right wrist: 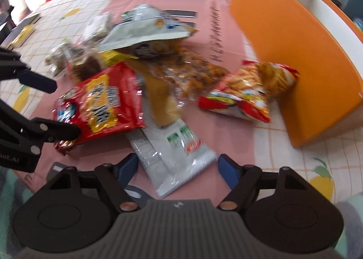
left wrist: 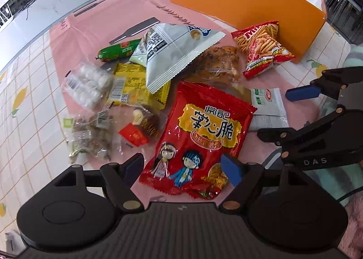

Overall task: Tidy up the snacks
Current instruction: 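Reach the left tool to the red bag while the right tool reaches the white sachet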

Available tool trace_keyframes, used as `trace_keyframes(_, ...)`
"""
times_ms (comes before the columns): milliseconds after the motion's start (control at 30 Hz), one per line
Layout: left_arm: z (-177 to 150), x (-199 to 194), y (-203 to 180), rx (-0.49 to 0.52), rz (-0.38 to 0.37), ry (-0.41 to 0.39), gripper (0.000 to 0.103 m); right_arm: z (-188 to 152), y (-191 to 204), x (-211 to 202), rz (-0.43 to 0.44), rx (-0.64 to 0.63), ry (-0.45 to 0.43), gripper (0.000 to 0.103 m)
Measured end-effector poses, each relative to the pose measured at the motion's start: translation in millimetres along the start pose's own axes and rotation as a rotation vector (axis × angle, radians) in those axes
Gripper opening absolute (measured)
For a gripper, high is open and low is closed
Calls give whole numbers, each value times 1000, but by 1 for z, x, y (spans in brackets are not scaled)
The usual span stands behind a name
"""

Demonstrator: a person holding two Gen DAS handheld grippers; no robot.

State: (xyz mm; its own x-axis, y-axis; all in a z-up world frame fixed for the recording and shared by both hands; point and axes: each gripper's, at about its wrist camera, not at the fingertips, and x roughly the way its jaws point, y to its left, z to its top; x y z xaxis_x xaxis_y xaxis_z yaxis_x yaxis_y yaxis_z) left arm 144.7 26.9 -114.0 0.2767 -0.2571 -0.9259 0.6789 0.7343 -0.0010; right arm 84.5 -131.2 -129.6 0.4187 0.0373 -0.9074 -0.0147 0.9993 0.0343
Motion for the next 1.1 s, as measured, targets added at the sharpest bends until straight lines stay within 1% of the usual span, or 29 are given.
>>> trace_keyframes(67, 1, 4, 0, -24, -24, -4, 92, 1, -4, -1, 16, 26, -2, 76)
trace_keyframes(100, 1, 5, 0, -35, -30, -8, 92, 1, -4, 0, 27, 28, -1, 81)
trace_keyframes(167, 1, 6, 1, -59, -42, -8, 92, 1, -3, 0, 33, 23, -2, 83)
trace_keyframes(233, 1, 6, 3, -106, -66, 7, 89, 1, -1, 0, 30, 10, -3, 83)
trace_keyframes(333, -2, 5, 10, -222, -111, 42, 84, 2, -2, -1, 35, 9, -3, 82)
trace_keyframes(433, -7, 4, 9, -285, -150, 77, 82, 1, -5, -4, 36, 8, 7, 80)
trace_keyframes(500, -9, 2, 6, -298, -158, 91, 82, -2, -7, -5, 35, -2, 16, 80)
trace_keyframes(567, -10, -1, 3, -288, -142, 94, 82, -2, -8, -6, 37, -12, 24, 79)
trace_keyframes(633, -10, -4, 0, -273, -109, 92, 87, -4, -10, -7, 51, -16, 25, 79)
trace_keyframes(733, -7, -10, -7, -214, -48, 51, 88, -4, -12, -8, 64, -10, 19, 80)
trace_keyframes(800, -6, -13, -11, -170, -26, 31, 89, -4, -11, -7, 71, -18, 13, 82)
trace_keyframes(867, -4, -16, -17, -132, -26, 8, 89, -5, -10, -7, 77, -30, 7, 82)
trace_keyframes(933, -2, -18, -22, -97, -46, -11, 90, -6, -11, -9, 89, -31, -2, 82)
trace_keyframes(1000, 1, -16, -26, -64, -51, -16, 90, -6, -14, -9, 104, -15, -9, 81)
trace_keyframes(1100, 6, -10, -30, -34, -29, -4, 90, -6, -20, -10, 109, 19, -19, 81)
